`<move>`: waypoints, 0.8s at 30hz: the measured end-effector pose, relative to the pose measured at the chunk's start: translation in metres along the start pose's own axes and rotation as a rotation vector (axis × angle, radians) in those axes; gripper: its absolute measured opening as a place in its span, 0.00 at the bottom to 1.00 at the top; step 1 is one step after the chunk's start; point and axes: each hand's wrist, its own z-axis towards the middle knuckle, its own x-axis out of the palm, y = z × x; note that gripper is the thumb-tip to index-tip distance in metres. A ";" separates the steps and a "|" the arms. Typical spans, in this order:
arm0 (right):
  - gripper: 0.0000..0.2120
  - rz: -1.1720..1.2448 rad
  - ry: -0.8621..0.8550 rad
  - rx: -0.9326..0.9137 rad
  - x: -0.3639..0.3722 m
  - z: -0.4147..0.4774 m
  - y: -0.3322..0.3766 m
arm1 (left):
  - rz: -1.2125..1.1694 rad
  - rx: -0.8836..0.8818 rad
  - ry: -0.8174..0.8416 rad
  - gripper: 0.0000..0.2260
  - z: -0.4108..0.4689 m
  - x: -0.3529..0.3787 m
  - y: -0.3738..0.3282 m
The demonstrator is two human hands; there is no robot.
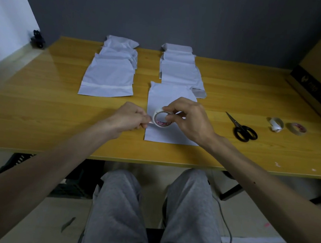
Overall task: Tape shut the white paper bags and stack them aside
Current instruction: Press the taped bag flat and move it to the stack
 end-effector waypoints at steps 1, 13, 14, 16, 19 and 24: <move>0.07 0.002 0.001 -0.005 0.001 0.000 0.001 | 0.023 -0.002 0.009 0.10 0.000 -0.001 0.000; 0.05 0.009 0.031 0.009 0.012 0.005 0.008 | 0.127 -0.056 0.045 0.08 0.007 -0.005 0.003; 0.05 0.004 0.033 -0.001 0.013 0.006 0.007 | 0.134 -0.049 0.049 0.07 0.008 -0.005 0.004; 0.05 0.000 0.037 -0.014 0.015 0.006 0.006 | 0.150 -0.030 0.049 0.08 0.009 -0.006 0.005; 0.04 0.005 0.041 -0.033 0.015 0.006 0.006 | 0.185 0.004 0.031 0.10 0.011 -0.005 0.006; 0.04 0.005 0.036 -0.044 0.014 0.007 0.006 | 0.213 0.017 0.009 0.08 0.012 -0.003 0.006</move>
